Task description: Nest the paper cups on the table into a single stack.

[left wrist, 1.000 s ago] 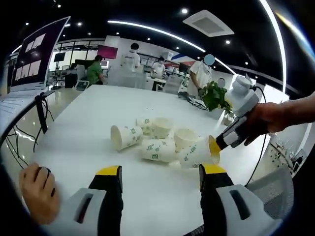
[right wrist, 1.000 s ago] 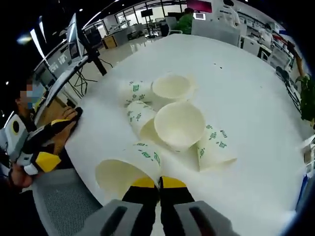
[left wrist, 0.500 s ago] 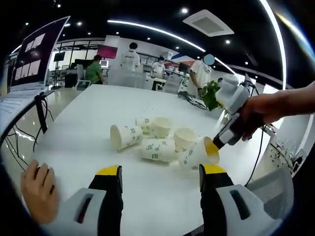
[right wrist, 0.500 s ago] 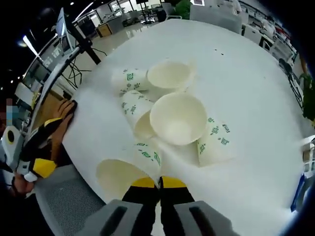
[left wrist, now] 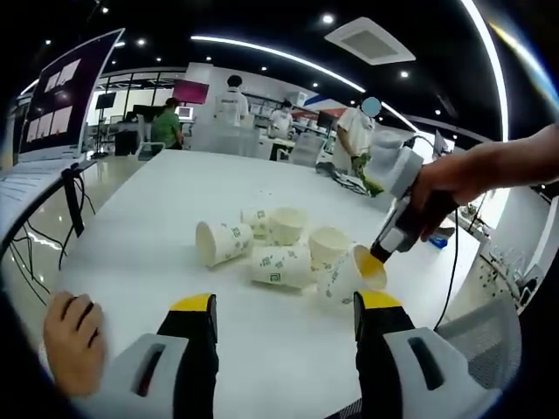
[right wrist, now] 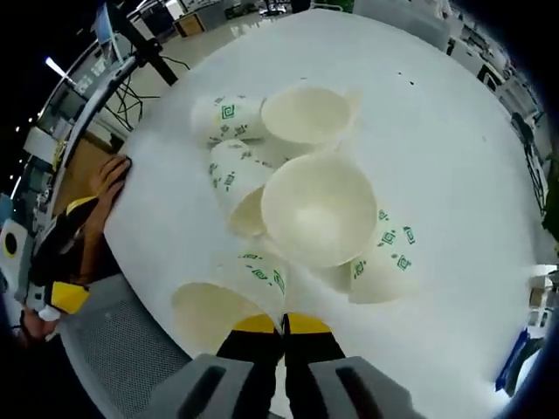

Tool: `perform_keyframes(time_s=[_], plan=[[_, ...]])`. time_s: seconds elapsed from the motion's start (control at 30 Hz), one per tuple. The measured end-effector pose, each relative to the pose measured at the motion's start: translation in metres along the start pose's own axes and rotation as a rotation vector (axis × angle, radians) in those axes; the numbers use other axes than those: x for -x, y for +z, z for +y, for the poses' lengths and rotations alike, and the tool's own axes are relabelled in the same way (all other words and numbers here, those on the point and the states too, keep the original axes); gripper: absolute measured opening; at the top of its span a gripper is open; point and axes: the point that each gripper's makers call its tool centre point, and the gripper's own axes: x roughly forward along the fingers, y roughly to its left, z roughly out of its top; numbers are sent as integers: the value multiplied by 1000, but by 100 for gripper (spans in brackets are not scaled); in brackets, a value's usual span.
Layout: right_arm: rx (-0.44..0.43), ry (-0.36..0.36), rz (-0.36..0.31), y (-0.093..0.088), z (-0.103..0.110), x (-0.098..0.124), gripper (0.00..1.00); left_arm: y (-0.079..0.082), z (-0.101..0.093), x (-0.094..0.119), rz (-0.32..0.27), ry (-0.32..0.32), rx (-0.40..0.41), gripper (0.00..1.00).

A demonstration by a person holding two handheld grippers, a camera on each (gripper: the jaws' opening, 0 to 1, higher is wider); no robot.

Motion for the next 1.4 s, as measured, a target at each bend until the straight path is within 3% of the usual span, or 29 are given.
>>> perform_keyframes(time_s=[0.23,0.47,0.9,1.13,1.27,1.4], plan=[[29,16,63,-4,0,-6,0,0,0,1,0,0,2,62],[32,19,59,-2,2,-5,1,0,0,1,3,0,1,62],[39,22,21,5,3,-2,10,-1,-1,0,5,-1,-3,62],[7,48,-8,8,-3,2,14,-2,-3,0,10,-5,-9,62],[-34,94,-60,9,-3,11,16,-1,-2,0,7,-3,-7,62],[-82,97,-77,-1,-10,21,17,-2,-3,-1,9,-6,-11,62]])
